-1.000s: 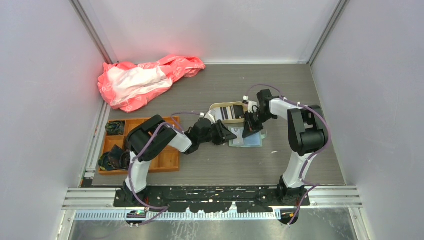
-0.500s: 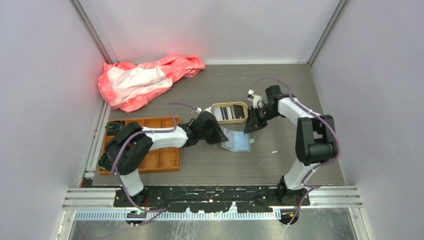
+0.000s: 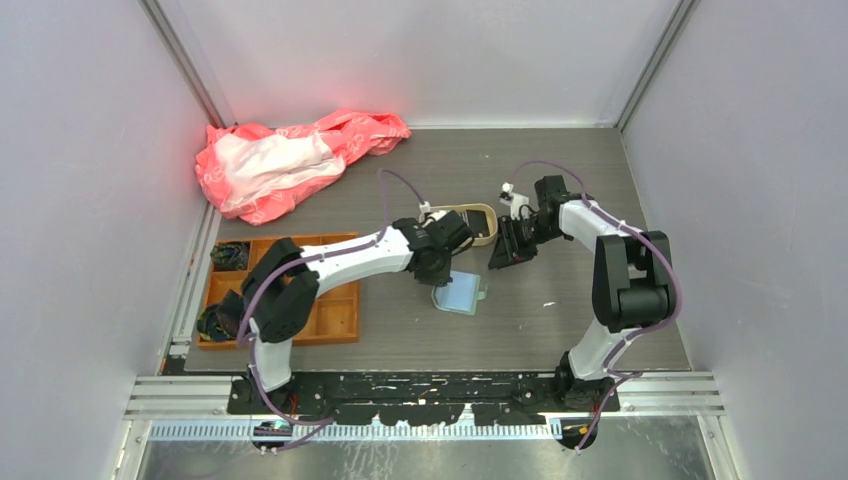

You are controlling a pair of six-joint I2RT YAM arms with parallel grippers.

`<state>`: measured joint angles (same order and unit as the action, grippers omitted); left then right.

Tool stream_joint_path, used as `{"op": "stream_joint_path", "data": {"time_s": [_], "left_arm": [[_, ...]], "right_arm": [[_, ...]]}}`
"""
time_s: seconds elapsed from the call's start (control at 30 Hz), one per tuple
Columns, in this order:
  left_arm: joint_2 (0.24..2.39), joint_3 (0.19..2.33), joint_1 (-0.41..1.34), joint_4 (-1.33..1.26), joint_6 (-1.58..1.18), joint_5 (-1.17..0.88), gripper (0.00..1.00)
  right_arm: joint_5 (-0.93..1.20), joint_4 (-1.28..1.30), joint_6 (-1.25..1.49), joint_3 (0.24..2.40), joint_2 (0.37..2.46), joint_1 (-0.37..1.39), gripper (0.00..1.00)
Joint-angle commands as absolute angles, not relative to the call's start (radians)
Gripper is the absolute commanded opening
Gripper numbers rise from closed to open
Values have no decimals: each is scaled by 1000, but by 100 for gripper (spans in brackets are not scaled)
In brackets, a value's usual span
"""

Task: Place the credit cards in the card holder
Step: Close the card holder at the center of the board.

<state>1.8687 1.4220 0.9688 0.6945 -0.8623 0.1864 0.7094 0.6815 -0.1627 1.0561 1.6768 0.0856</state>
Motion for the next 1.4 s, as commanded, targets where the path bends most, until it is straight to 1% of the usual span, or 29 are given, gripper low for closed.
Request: {"op": "stream_joint_path", "data": {"time_s": [0.0,0.1,0.17,0.2,0.33,0.53,0.83,0.93,1.07,1.23,1.37], "left_arm": [[1942,1537,991,833,-785,199,20],[1946,1568,995,814,-765,159,27],[1933,1562,996,769,-764,127,34],[1926,1555,996,740,-765,107,36],[1908,1535,997,669,-771,50,37],[1891,1477,1000,513,-799,-67,33],[1931,1383,994,304,-870,-208,35],[1940,1369,991,257,-878,-241,37],[1942,1360,990,189,-892,-277,43],[1959,1322,982,47,-949,-360,49],[1976,1322,979,21,-966,-383,51]], "right_arm": [[715,677,-127,1066,1722,91,36],[708,697,-123,1077,1764,108,36],[703,710,-123,1085,1785,123,36],[699,716,-125,1089,1795,134,35],[679,752,-140,1116,1826,177,31],[680,764,-141,1130,1843,228,28],[663,759,-137,1142,1833,212,28],[663,751,-130,1132,1827,192,29],[650,757,-127,1135,1844,191,29],[634,766,-127,1142,1865,192,29],[615,768,-127,1148,1860,191,29]]}}
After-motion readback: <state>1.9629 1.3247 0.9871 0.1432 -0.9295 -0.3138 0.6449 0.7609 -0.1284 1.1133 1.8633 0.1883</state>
